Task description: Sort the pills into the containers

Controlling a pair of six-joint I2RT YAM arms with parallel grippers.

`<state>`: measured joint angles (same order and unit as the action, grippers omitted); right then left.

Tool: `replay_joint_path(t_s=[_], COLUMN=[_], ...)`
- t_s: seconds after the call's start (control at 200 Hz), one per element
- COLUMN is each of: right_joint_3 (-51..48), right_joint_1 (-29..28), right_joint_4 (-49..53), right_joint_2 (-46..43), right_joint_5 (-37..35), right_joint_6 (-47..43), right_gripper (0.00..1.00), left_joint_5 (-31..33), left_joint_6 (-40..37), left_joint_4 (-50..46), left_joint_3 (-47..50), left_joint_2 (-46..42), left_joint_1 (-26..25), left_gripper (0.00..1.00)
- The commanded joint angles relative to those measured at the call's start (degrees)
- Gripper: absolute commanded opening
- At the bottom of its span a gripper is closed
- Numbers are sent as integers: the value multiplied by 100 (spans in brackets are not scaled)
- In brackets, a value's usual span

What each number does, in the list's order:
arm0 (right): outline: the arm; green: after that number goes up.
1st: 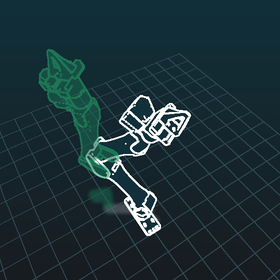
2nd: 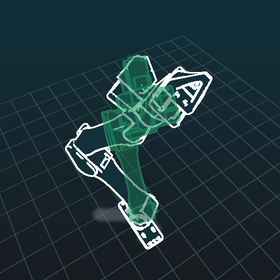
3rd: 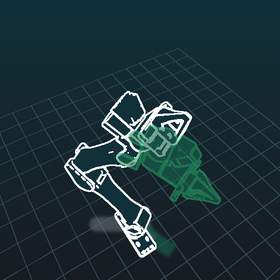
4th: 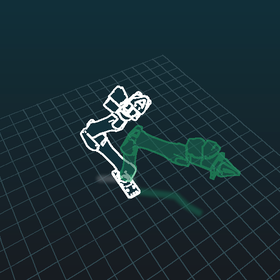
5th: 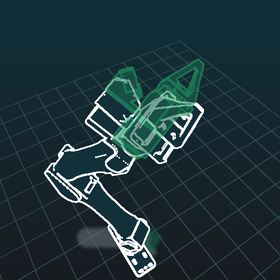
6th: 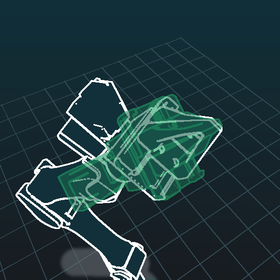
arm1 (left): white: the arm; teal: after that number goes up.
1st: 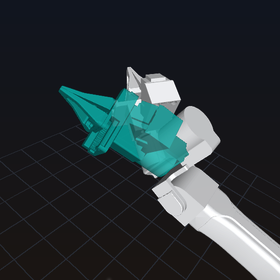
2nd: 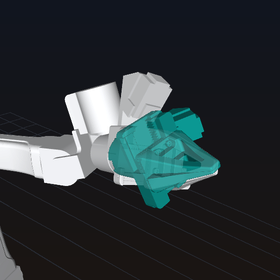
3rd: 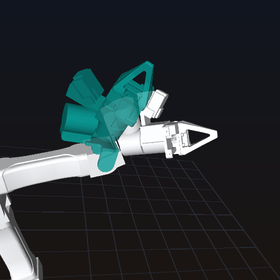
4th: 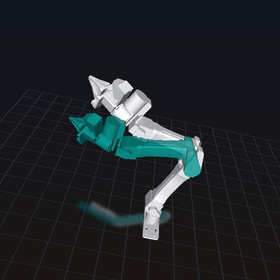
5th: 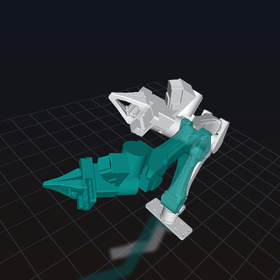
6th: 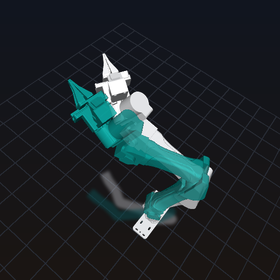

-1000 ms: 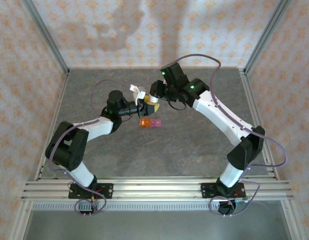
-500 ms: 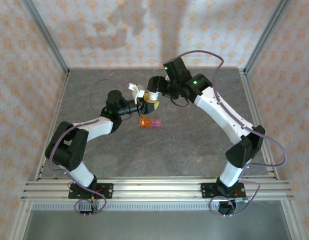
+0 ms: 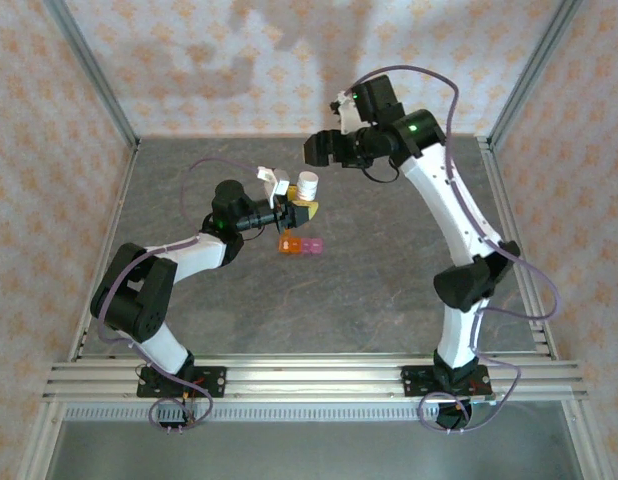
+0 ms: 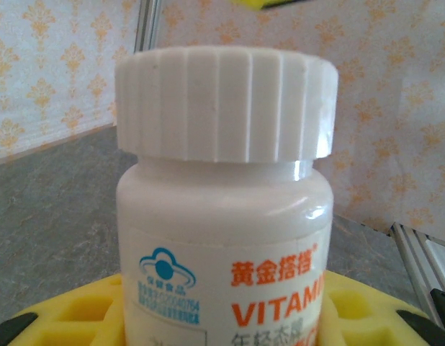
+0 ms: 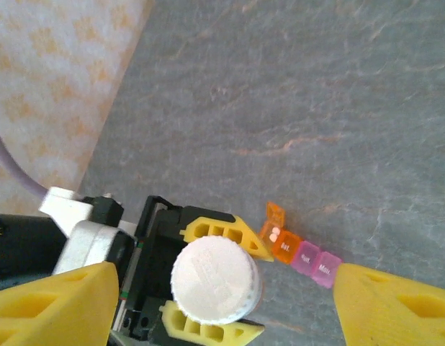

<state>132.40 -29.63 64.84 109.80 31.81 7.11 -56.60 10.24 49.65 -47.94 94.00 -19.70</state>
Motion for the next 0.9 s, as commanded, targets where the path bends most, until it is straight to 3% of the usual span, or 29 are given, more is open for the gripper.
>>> replay_joint_path(t_s=[0.0,0.896], right_joint_3=[273,41], right_joint_1=[-17,-179], right_joint_4=[624,222], right_joint_2=[276,166], right_joint_5=[456,677], right_joint_6=[-500,-255], right_gripper=[77,72], left_joint_5=[-124,-142], left_joint_6=[-49,2], left_joint_4=[106,142], left_joint_3=[-156,-189], left_joint_2=[-299,-237], left_joint_1=[59,53], left_gripper=[0,0])
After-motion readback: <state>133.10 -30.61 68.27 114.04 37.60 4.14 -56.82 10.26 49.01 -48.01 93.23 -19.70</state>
